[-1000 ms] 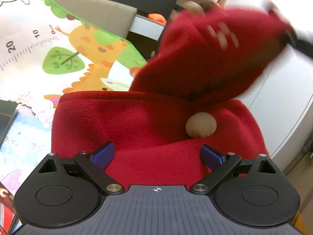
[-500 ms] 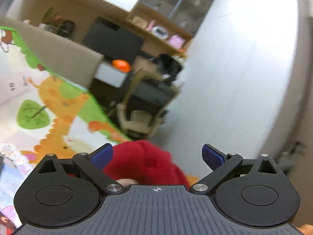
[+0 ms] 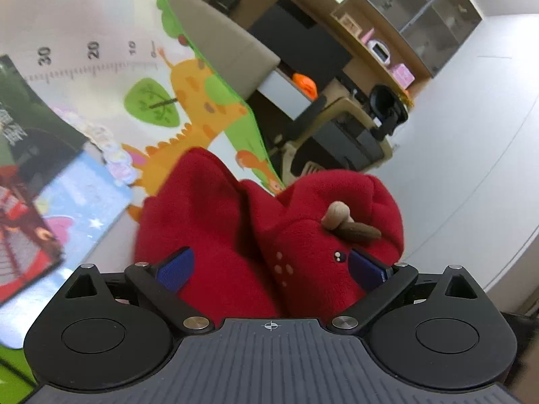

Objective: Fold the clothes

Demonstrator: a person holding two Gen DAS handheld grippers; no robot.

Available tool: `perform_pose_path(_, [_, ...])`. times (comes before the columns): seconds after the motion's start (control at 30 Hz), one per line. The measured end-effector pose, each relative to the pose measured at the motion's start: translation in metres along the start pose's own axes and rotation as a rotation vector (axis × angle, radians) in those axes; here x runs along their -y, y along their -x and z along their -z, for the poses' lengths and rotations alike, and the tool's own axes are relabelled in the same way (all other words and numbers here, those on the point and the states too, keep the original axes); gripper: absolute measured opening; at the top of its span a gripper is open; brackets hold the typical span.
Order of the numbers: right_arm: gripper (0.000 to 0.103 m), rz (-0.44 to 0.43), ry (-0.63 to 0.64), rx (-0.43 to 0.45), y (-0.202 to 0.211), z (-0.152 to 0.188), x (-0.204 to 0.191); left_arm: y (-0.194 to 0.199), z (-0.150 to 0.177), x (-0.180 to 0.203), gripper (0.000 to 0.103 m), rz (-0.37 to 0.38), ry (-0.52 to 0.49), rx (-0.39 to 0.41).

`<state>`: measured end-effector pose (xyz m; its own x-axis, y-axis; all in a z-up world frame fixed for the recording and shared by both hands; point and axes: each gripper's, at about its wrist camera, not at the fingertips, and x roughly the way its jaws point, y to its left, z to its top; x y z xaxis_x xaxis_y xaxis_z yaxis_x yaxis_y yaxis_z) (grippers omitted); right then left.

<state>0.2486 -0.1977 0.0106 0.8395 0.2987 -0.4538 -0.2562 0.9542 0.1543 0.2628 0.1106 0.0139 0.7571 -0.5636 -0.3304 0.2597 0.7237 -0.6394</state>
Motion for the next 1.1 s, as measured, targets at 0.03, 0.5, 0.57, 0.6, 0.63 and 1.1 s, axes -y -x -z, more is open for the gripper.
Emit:
perform_pose_path(0.03, [0.093,0.003,0.002,-0.009,-0.011,0.002,-0.004,0.006,-0.002,-0.002,0.101,-0.003,-0.008,0.010])
perform_pose_path(0.5, [0.034,-0.343,-0.798,0.081,-0.005,0.014,0.064,0.024,-0.033,0.018,0.101,0.106,-0.031,0.101])
perform_pose_path(0.57, [0.034,-0.263,-0.765,0.052,0.003,0.036,0.069,0.009,-0.037,0.038,0.101,0.178,-0.077,0.089])
perform_pose_path(0.6, [0.034,-0.222,-0.751,0.045,0.008,0.046,0.073,-0.001,-0.039,0.048,0.101,0.212,-0.098,0.079])
perform_pose_path(0.63, [0.034,-0.187,-0.732,0.045,0.013,0.053,0.078,-0.013,-0.038,0.057,0.101,0.238,-0.115,0.058])
perform_pose_path(1.1, [0.069,-0.150,-0.174,0.255,0.069,-0.040,0.075,-0.134,0.064,0.123,0.102,0.082,-0.596,-0.259])
